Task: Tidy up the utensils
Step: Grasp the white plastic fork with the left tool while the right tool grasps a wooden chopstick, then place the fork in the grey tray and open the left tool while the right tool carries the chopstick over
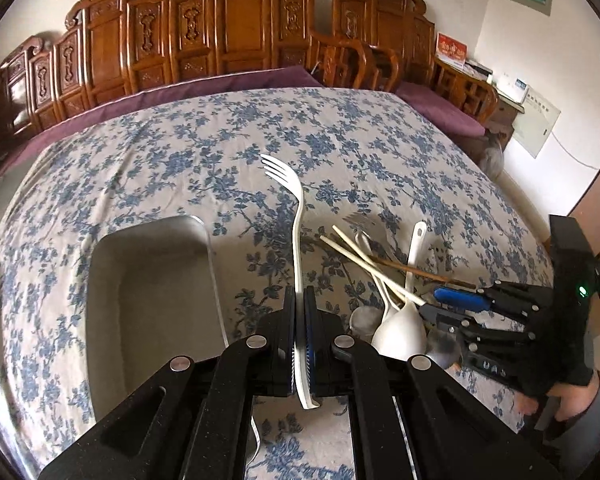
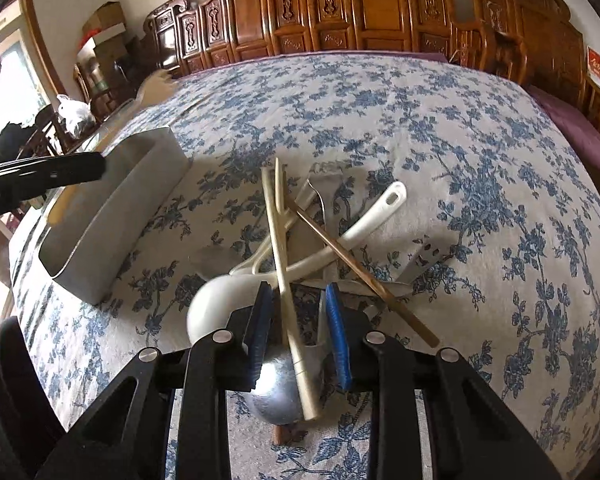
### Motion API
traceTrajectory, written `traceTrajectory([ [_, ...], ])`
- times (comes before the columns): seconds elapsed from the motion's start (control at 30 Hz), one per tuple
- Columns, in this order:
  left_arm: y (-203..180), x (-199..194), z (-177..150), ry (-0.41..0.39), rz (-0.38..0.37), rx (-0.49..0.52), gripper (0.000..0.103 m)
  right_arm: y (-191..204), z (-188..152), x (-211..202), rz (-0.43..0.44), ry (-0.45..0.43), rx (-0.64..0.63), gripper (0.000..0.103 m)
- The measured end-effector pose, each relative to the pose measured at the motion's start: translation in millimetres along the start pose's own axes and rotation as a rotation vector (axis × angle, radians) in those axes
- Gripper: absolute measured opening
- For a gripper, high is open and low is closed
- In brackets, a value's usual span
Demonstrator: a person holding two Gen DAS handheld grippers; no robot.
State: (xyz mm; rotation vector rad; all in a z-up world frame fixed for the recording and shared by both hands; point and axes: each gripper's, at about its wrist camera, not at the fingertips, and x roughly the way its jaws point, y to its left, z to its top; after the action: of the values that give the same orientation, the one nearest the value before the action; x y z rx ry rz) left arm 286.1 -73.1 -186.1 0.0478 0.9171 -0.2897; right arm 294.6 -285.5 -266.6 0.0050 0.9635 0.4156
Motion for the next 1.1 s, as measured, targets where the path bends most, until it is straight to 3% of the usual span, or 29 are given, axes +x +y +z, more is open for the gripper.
traceTrajectory([
  [0.37,1.8,-5.8,-22.0,0.019,-0.003,-0.008,0.003,0.9,-0.9,-0.2,0.028,0.009,-0.003,0.006],
  [0.53,2.5,-12.4,-23.0,0.009,-0.001,-0.009,0.003,6.0,-3.1,-3.3,0.031,0.014,-0.023,0.006],
  [0.7,9.6,-19.6,-24.5,-0.001,0.015,-0.015,0.003,10.7,-2.0,-20.9,0.032,-0.038,-0.018,0.006],
  [1.1,56.1,-27.1,-30.7,0.028,0.080,-0.049,0.003,54.1,15.0,-50.8,0.041,-0.103,-0.083,0.006],
])
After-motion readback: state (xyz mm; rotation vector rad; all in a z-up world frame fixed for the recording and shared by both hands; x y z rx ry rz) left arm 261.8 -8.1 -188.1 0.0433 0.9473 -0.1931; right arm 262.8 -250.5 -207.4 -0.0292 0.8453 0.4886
